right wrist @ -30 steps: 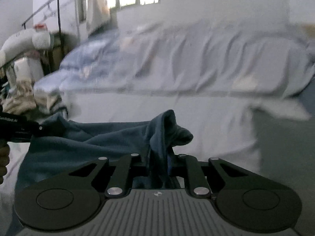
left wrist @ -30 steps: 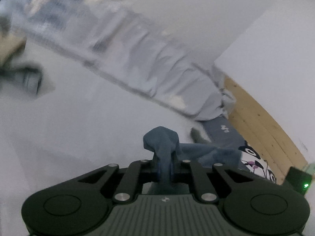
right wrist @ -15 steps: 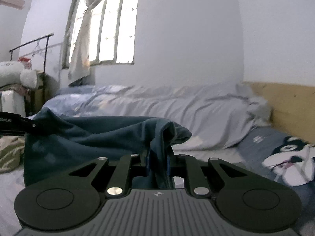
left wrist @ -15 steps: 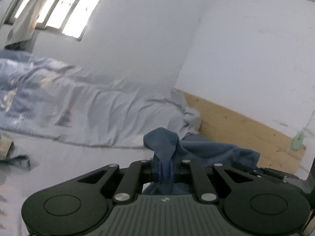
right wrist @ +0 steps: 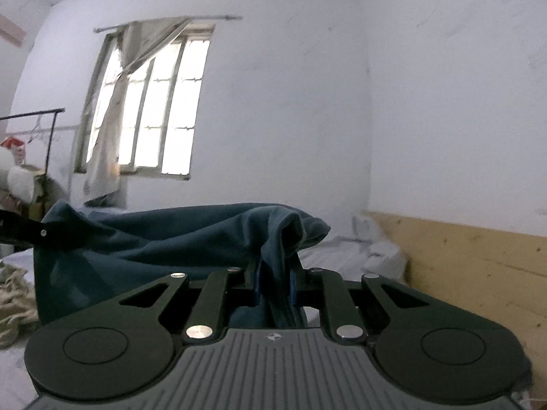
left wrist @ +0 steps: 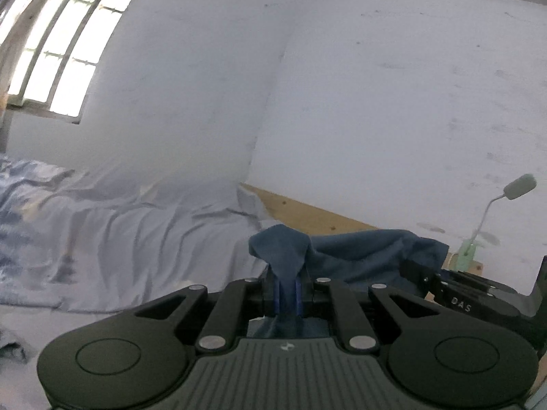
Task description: Fold clothes
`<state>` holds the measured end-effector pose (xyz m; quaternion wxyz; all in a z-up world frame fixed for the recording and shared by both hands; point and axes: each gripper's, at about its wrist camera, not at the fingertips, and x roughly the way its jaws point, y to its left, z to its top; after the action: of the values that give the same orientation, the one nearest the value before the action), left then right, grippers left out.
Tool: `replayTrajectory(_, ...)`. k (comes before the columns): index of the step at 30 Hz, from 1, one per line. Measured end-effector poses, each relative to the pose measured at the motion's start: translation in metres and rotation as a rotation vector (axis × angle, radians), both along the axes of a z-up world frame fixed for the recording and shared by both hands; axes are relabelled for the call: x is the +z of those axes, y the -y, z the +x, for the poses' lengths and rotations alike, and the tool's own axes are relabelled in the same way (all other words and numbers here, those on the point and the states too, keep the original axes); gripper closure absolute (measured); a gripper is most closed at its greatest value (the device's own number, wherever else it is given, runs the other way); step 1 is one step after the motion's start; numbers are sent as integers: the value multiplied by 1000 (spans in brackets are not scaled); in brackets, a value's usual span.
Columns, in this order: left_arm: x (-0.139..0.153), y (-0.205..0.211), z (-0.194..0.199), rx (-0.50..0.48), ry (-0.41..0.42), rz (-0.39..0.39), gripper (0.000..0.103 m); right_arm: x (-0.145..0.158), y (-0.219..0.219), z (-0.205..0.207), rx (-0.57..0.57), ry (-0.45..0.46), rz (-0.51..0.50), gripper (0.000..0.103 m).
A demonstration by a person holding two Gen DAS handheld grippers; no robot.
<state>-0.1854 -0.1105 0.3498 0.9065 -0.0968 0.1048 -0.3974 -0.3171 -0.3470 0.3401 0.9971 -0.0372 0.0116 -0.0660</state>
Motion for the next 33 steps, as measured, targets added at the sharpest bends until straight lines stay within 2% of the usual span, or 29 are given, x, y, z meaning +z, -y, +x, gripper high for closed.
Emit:
replayTrajectory(8, 24, 56, 26, -67, 6, -3, 97, 19, 43, 15, -81, 31, -6, 90)
replayTrajectory(15, 26, 118, 61, -144, 41, 24, 97, 28, 92, 32, -159, 65, -40, 90)
replayTrajectory(23, 21, 187, 97, -214, 28, 24, 97, 24, 158, 69, -234, 66, -43, 90)
replayTrajectory(27, 4, 201, 113, -229, -23, 11, 97, 7, 174, 87, -241, 50, -36, 90)
replayTrajectory(33, -33, 207, 126, -237, -67, 34, 97, -28, 191, 110, -243, 24, -18, 90)
